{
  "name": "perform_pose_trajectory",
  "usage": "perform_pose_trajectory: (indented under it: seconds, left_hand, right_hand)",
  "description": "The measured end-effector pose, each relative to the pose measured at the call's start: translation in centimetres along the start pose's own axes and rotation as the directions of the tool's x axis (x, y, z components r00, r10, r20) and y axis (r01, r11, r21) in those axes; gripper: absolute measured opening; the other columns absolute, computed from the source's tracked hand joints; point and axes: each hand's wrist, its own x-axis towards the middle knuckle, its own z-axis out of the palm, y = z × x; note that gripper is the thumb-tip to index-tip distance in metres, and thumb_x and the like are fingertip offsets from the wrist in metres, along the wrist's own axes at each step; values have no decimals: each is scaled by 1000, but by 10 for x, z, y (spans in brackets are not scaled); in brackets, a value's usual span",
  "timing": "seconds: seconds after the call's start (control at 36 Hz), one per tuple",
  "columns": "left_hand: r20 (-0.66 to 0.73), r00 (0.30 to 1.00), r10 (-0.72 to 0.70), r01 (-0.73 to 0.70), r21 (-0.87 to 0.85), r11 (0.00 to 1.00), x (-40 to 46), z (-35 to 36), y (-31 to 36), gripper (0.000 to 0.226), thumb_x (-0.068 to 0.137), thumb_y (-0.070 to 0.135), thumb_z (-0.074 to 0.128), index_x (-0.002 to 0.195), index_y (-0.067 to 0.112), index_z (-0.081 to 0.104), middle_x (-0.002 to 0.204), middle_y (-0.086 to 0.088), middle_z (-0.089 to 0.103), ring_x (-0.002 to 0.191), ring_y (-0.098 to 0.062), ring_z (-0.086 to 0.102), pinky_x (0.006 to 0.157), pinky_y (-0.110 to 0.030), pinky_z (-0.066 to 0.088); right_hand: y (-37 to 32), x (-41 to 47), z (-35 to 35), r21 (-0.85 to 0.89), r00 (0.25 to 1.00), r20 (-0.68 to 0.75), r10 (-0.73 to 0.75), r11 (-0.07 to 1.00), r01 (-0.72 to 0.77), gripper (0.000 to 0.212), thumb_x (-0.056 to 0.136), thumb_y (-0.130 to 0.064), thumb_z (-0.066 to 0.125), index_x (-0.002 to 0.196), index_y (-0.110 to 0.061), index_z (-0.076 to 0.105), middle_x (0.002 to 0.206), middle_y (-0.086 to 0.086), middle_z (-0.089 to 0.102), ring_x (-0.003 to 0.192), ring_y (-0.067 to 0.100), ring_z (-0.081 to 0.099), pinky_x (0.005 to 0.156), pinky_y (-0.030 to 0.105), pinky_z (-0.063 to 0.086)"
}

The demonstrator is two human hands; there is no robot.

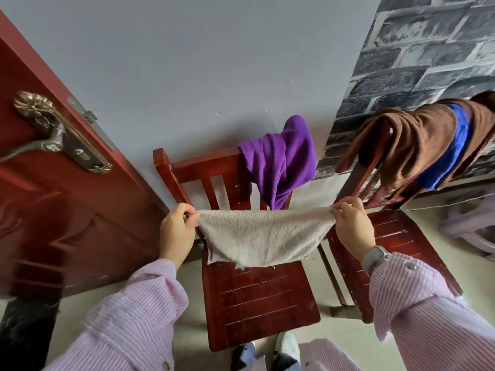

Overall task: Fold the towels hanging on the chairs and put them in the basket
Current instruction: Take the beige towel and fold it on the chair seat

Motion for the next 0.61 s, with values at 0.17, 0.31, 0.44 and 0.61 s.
perform_pose_trajectory:
  seconds: [0.17, 0.31, 0.44, 0.61]
  left_hand:
    - [-97, 995, 35, -41, -53, 998, -20, 9, -22, 9, 87, 4, 55, 83, 12, 55, 76, -4, 62, 70, -19, 61, 58, -19, 39]
    - [38, 999, 5, -11, 139, 990, -72, 36, -86, 14, 88, 12, 57, 83, 24, 51, 74, 0, 65, 64, -25, 63, 57, -36, 49]
    - [255, 965, -59, -29, 330, 944, -124, 74, -140, 1, 86, 12, 62, 86, 14, 62, 71, -3, 67, 53, -24, 57, 51, -23, 34]
    - [489, 821, -295, 60, 439, 896, -171, 133, -205, 3, 85, 14, 59, 83, 16, 58, 78, -3, 66, 63, -23, 56, 54, -27, 38]
  right_hand:
    - [6, -17, 25, 184, 994, -62, -88, 978, 98, 17, 88, -1, 45, 95, 4, 61, 94, 18, 62, 83, 31, 59, 74, 25, 37]
    - [42, -61, 61, 189, 994, 50, -98, 978, 87, 15, 83, 0, 46, 87, 5, 60, 82, 16, 60, 71, 17, 51, 68, 16, 33]
    - [97, -112, 113, 96, 958, 284, 40, 993, -70, 10, 83, 6, 56, 87, 3, 65, 92, 17, 64, 78, 29, 60, 73, 27, 43]
    - [166, -165, 173, -140, 746, 618, 247, 969, -204, 20, 80, 8, 57, 94, 0, 67, 102, 20, 64, 93, 37, 62, 85, 39, 49]
